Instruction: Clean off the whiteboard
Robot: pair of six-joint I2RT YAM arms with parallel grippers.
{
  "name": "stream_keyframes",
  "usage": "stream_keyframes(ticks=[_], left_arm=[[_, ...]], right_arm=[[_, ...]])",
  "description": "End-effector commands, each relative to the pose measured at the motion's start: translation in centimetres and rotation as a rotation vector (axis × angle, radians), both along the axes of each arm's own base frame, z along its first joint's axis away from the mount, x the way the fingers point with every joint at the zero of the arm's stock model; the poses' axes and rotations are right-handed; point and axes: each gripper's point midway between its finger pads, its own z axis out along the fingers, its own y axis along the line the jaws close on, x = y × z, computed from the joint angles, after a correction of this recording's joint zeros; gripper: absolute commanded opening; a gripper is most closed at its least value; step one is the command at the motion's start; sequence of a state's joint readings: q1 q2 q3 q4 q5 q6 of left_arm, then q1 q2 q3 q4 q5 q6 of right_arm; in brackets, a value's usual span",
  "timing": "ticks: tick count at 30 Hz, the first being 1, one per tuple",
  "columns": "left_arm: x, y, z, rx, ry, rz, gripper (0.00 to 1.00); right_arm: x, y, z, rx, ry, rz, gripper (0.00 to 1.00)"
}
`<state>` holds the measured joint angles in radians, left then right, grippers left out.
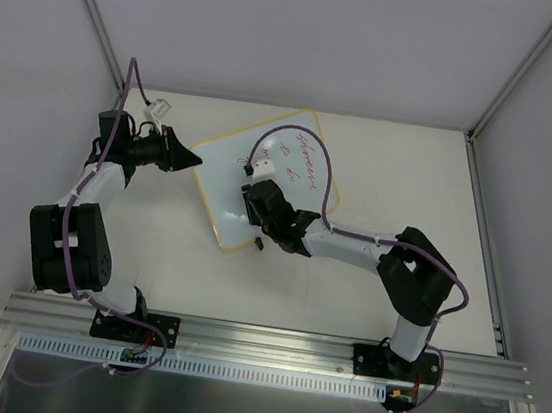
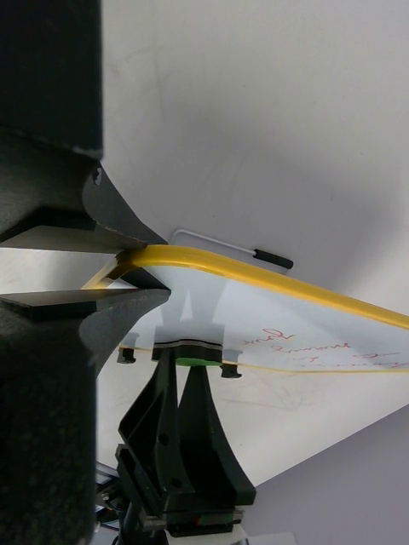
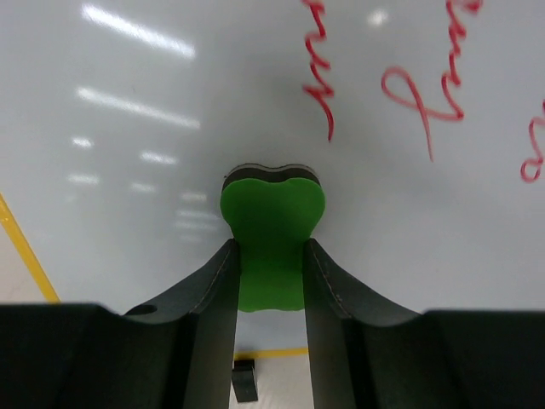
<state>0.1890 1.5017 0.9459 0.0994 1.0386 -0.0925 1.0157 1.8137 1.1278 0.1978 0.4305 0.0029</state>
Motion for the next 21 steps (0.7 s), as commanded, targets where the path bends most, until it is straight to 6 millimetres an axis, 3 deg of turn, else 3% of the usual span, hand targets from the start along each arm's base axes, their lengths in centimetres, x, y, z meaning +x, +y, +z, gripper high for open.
stream_keyframes(ticks=[1, 4, 6, 7, 9, 12, 14, 15, 17, 18, 20, 21], left_arm=[[-0.8, -1.9, -0.9, 0.044, -0.042, -0.098, 0.0], [-0.9, -2.0, -0.7, 0.047, -0.05, -0.106, 0.0], [-1.0, -2.1, -0.9, 0.053, -0.048, -0.107, 0.0], [-1.0, -2.1, -0.9, 0.054, -0.05, -0.108, 0.0], [-0.9, -2.0, -0.9, 0.058, -0.05, -0.105, 0.0], [-0.9, -2.0, -0.9, 0.062, -0.05, -0.103, 0.0], [-0.9, -2.0, -0.8, 0.065, -0.054, -0.102, 0.0], [-0.9, -1.9, -0.9, 0.067, -0.052, -0.1, 0.0], [-0.9, -2.0, -0.9, 0.068, -0.051, -0.101, 0.0], [-0.8, -1.9, -0.9, 0.069, -0.053, -0.098, 0.0], [-0.8, -1.9, -1.0, 0.071, -0.052, -0.1, 0.0], [-0.8, -1.9, -0.9, 0.068, -0.05, -0.101, 0.0]], right_arm=[[4.4, 2.2, 3.5, 0.005, -0.085, -0.009, 0.0], [7.1, 4.1, 6.4, 0.028, -0.1, -0.009, 0.0], [8.7, 4.3, 7.4, 0.039, -0.114, -0.025, 0.0], [9.3, 4.4, 6.8, 0.029, -0.106, -0.031, 0.0], [10.7, 4.5, 8.4, 0.054, -0.125, -0.056, 0.0], [11.6, 3.6, 7.8, 0.039, -0.113, -0.091, 0.0], [11.4, 2.7, 7.4, 0.027, -0.104, -0.106, 0.0], [10.6, 1.7, 5.3, -0.012, -0.072, -0.107, 0.0], [9.5, 0.3, 3.6, -0.041, -0.038, -0.114, 0.0], [8.0, -1.3, 1.8, -0.067, 0.002, -0.122, 0.0], [6.4, -2.8, -0.1, -0.081, 0.043, -0.123, 0.01], [5.6, -3.5, 0.0, -0.066, 0.051, -0.124, 0.0]])
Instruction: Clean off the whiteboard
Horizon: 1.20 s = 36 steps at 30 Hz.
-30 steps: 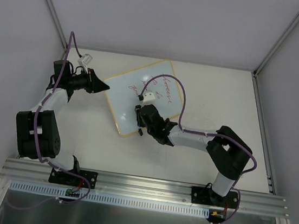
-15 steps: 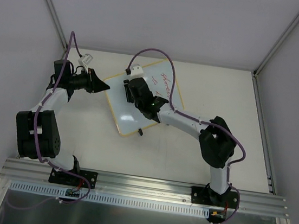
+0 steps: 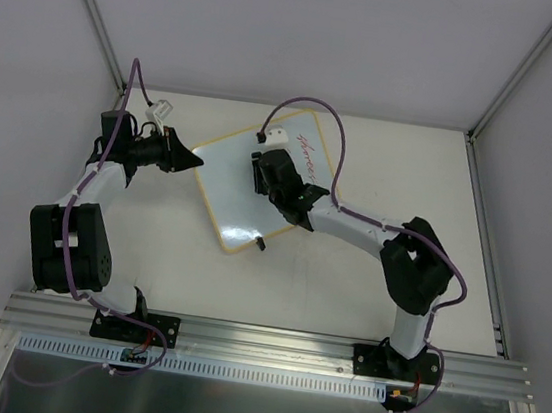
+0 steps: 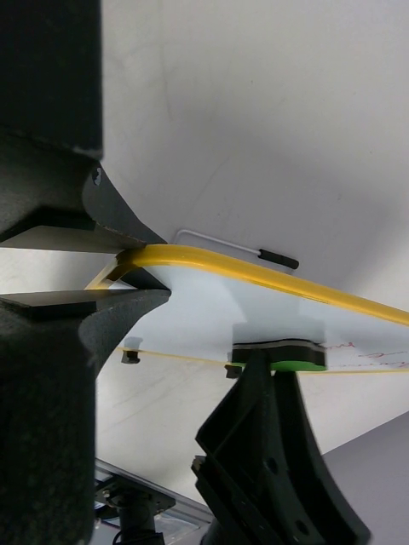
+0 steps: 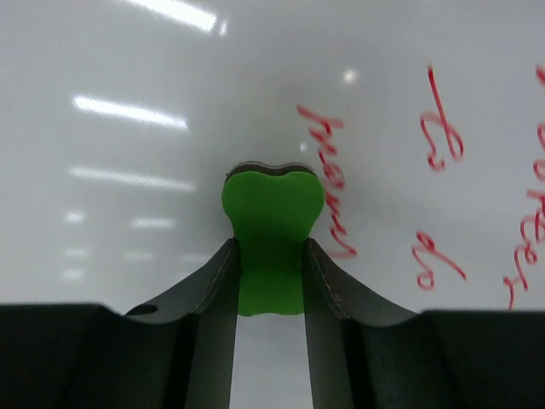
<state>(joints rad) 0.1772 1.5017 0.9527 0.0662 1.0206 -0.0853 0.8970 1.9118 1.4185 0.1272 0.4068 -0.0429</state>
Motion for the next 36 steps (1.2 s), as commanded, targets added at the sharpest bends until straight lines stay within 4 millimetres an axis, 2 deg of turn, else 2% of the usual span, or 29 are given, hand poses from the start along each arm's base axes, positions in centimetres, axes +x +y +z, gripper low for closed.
stream_keyframes(ticks=[1, 5, 7, 11, 12, 14, 15, 18, 22, 26, 28, 29, 31, 32, 33, 35, 36], left_arm=[[-0.6, -1.6, -0.6, 0.059, -0.073, -0.102, 0.0], [-0.7, -1.7, -0.7, 0.056, -0.068, -0.108, 0.0], [-0.6, -1.7, -0.6, 0.056, -0.071, -0.108, 0.0], [-0.7, -1.7, -0.7, 0.052, -0.064, -0.111, 0.0], [-0.7, -1.7, -0.7, 0.051, -0.066, -0.112, 0.0], [-0.7, -1.7, -0.7, 0.052, -0.067, -0.113, 0.0], [-0.8, -1.8, -0.8, 0.052, -0.066, -0.115, 0.0], [-0.8, -1.8, -0.6, 0.055, -0.071, -0.113, 0.0], [-0.9, -1.7, -0.6, 0.06, -0.071, -0.109, 0.0], [-0.8, -1.6, -0.6, 0.066, -0.072, -0.105, 0.0], [-0.8, -1.6, -0.7, 0.068, -0.072, -0.104, 0.0], [-0.8, -1.6, -0.7, 0.068, -0.07, -0.104, 0.0], [-0.7, -1.5, -0.8, 0.069, -0.07, -0.103, 0.0], [-0.7, -1.5, -0.8, 0.07, -0.071, -0.103, 0.0], [-0.7, -1.6, -0.8, 0.073, -0.072, -0.103, 0.0], [-0.6, -1.5, -0.9, 0.072, -0.07, -0.103, 0.0], [-0.6, -1.5, -0.9, 0.071, -0.067, -0.103, 0.0]], right_arm=[[-3.8, -5.8, -8.4, -0.154, 0.177, -0.044, 0.0], [-5.7, -7.5, -10.4, -0.147, 0.226, -0.058, 0.0], [-5.5, -7.2, -10.5, -0.154, 0.224, -0.046, 0.0], [-3.3, -4.2, -7.5, -0.105, 0.166, -0.011, 0.0], [-2.1, -2.8, -5.1, -0.073, 0.119, 0.003, 0.0], [-0.9, -1.3, -4.1, -0.071, 0.09, 0.028, 0.0], [0.3, 0.1, -1.7, -0.029, 0.05, 0.031, 0.0], [2.2, 1.9, 0.8, -0.008, 0.007, 0.025, 0.0], [4.2, 2.5, 1.9, 0.006, -0.018, -0.004, 0.0], [6.3, -0.2, 1.5, 0.019, 0.001, -0.092, 0.0], [6.5, -1.5, 0.9, 0.004, 0.008, -0.131, 0.0], [6.1, -2.6, 0.0, -0.014, 0.025, -0.143, 0.0], [5.2, -3.7, -1.3, -0.034, 0.053, -0.146, 0.0], [4.6, -4.1, -1.3, -0.033, 0.062, -0.141, 0.0], [3.1, -5.1, -3.9, -0.052, 0.119, -0.143, 0.0], [1.3, -5.7, -5.9, -0.047, 0.169, -0.131, 0.0], [-0.5, -7.1, -8.0, -0.063, 0.218, -0.139, 0.0]])
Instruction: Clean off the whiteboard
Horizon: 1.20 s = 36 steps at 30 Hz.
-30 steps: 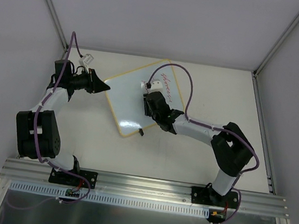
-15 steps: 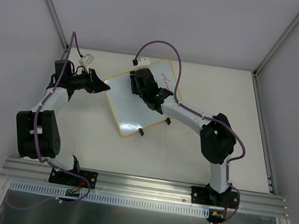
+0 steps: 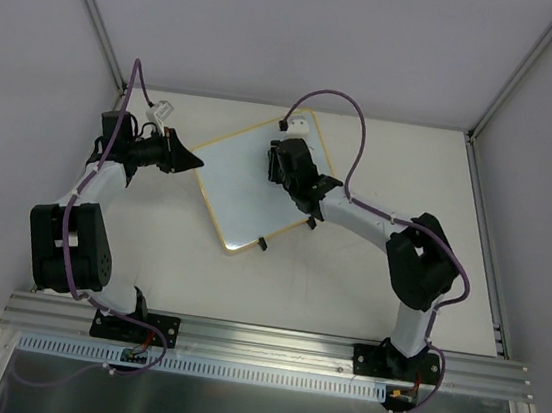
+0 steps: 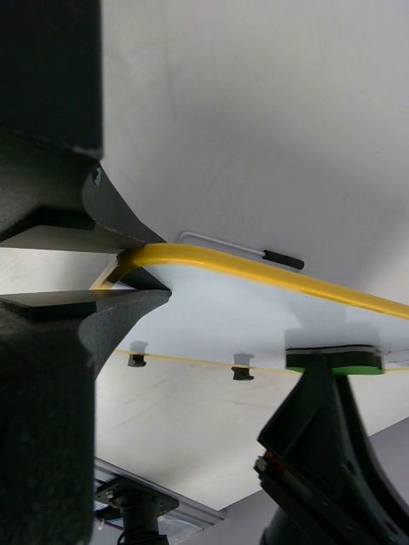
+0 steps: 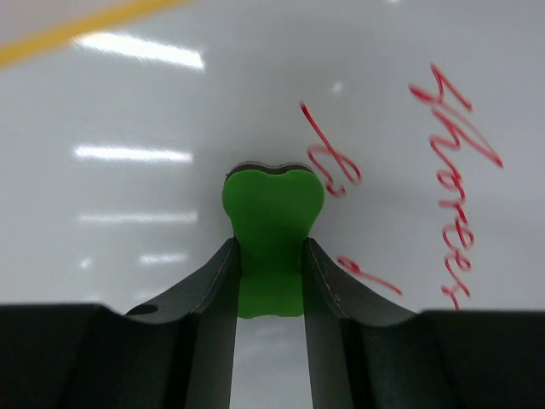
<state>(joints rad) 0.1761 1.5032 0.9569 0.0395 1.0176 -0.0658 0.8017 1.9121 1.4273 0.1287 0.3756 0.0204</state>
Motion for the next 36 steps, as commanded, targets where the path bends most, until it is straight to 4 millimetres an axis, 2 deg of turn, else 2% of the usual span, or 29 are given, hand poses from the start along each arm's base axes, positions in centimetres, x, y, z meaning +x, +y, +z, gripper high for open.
stream_keyframes(ticks=[1, 3, 4, 6, 7, 10, 11, 13, 14, 17, 18, 23, 28, 29, 31, 32, 34, 35, 36], left_arm=[[-0.5, -1.5, -0.7, 0.062, -0.078, -0.099, 0.0], [-0.5, -1.5, -0.7, 0.063, -0.077, -0.099, 0.0], [-0.5, -1.5, -0.7, 0.062, -0.075, -0.099, 0.0], [-0.5, -1.5, -0.8, 0.059, -0.072, -0.101, 0.0], [-0.5, -1.6, -0.8, 0.056, -0.07, -0.103, 0.0], [-0.6, -1.6, -0.7, 0.052, -0.068, -0.106, 0.0], [-0.5, -1.6, -0.6, 0.053, -0.073, -0.108, 0.0], [-0.6, -1.6, -0.7, 0.052, -0.069, -0.106, 0.0], [-0.6, -1.6, -0.6, 0.054, -0.073, -0.107, 0.0], [-0.7, -1.6, -0.7, 0.053, -0.07, -0.107, 0.0], [-0.7, -1.6, -0.7, 0.054, -0.071, -0.107, 0.0], [-0.7, -1.6, -0.6, 0.059, -0.075, -0.103, 0.0], [-0.6, -1.5, -0.7, 0.065, -0.076, -0.101, 0.0], [-0.6, -1.5, -0.7, 0.065, -0.075, -0.1, 0.0], [-0.6, -1.5, -0.7, 0.065, -0.076, -0.101, 0.0], [-0.6, -1.5, -0.6, 0.065, -0.078, -0.101, 0.0], [-0.5, -1.5, -0.6, 0.066, -0.078, -0.1, 0.0], [-0.5, -1.5, -0.7, 0.065, -0.078, -0.101, 0.0], [-0.5, -1.5, -0.7, 0.064, -0.076, -0.103, 0.0]], right_arm=[[-4.6, -4.5, -9.2, -0.12, 0.211, -0.042, 0.0], [-6.1, -5.4, -10.7, -0.111, 0.252, -0.051, 0.0], [-7.1, -6.4, -12.1, -0.132, 0.281, -0.063, 0.0], [-7.5, -6.8, -12.6, -0.134, 0.292, -0.07, 0.0], [-7.4, -6.7, -12.3, -0.134, 0.281, -0.068, 0.0], [-6.2, -5.5, -10.8, -0.133, 0.242, -0.041, 0.0], [-5.1, -4.3, -9.0, -0.106, 0.203, -0.032, 0.0], [-3.9, -2.9, -7.1, -0.089, 0.164, -0.011, 0.0], [-2.7, -1.4, -5.3, -0.064, 0.129, 0.004, 0.0], [-1.3, 0.7, -3.2, -0.033, 0.1, 0.025, 0.0], [-0.5, 1.8, -2.0, -0.011, 0.076, 0.032, 0.0], [-0.5, 4.3, -1.1, 0.033, 0.074, 0.059, 0.01], [-2.2, 3.3, -3.5, 0.002, 0.122, 0.05, 0.0], [-3.1, 2.3, -5.3, -0.026, 0.155, 0.043, 0.0], [-4.3, 1.0, -7.0, -0.048, 0.187, 0.03, 0.0], [-5.3, -0.5, -8.4, -0.068, 0.207, 0.018, 0.0], [-6.5, -2.0, -9.8, -0.086, 0.236, 0.007, 0.0], [-6.9, -2.7, -9.9, -0.085, 0.24, -0.004, 0.0], [-7.9, -4.1, -11.5, -0.117, 0.269, -0.012, 0.01]])
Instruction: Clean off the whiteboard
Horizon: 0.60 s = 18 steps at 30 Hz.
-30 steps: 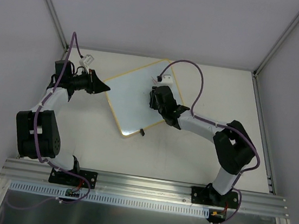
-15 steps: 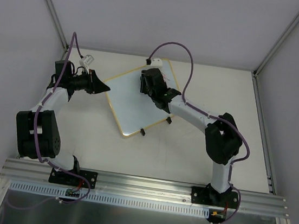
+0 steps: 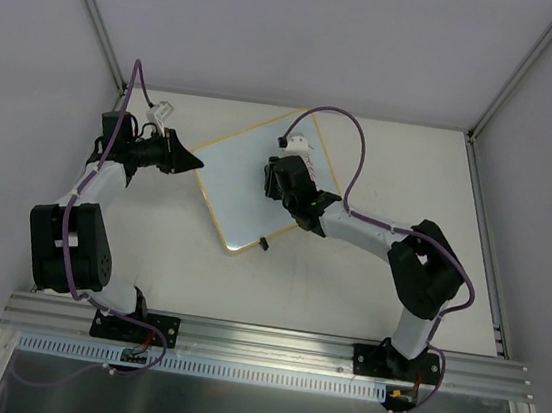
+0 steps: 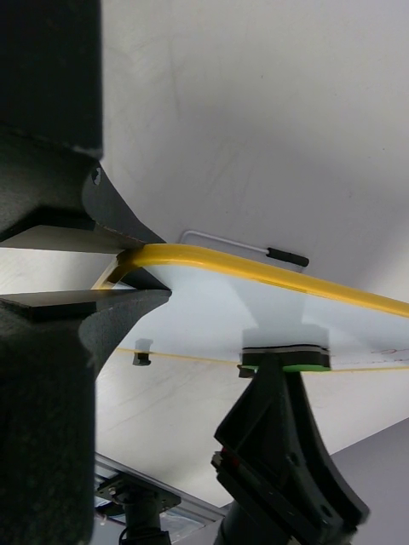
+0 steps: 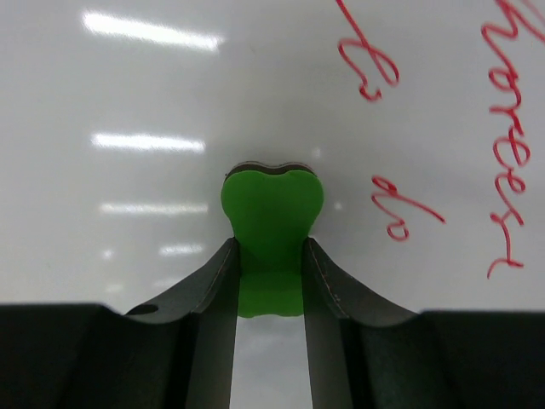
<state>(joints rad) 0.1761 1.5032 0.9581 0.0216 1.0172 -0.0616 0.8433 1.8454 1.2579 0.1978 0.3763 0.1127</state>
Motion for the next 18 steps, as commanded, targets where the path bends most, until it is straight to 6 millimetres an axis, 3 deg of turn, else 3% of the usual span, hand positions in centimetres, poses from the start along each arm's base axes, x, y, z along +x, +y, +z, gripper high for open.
stream_keyframes(ticks=[1, 3, 6, 13, 14, 17, 18], left_arm=[[-0.3, -1.5, -0.5, 0.062, -0.09, -0.104, 0.0], [-0.3, -1.5, -0.5, 0.062, -0.09, -0.104, 0.0], [-0.4, -1.6, -0.5, 0.06, -0.09, -0.107, 0.0], [-0.4, -1.7, -0.5, 0.053, -0.091, -0.119, 0.0], [-0.4, -1.7, -0.6, 0.053, -0.09, -0.118, 0.0], [-0.4, -1.6, -0.4, 0.058, -0.098, -0.118, 0.0], [-0.5, -1.6, -0.5, 0.059, -0.095, -0.118, 0.0]], right_arm=[[-4.6, -4.7, -9.4, -0.176, 0.222, -0.012, 0.0], [-4.8, -6.6, -10.4, -0.186, 0.246, -0.054, 0.0], [-3.9, -8.1, -10.2, -0.183, 0.24, -0.094, 0.0], [1.8, -7.0, -4.8, -0.116, 0.129, -0.115, 0.01], [3.1, -6.1, -2.7, -0.085, 0.096, -0.111, 0.0], [5.0, -5.3, -1.2, -0.089, 0.069, -0.11, 0.0], [6.3, -4.7, 0.6, -0.063, 0.039, -0.112, 0.0]])
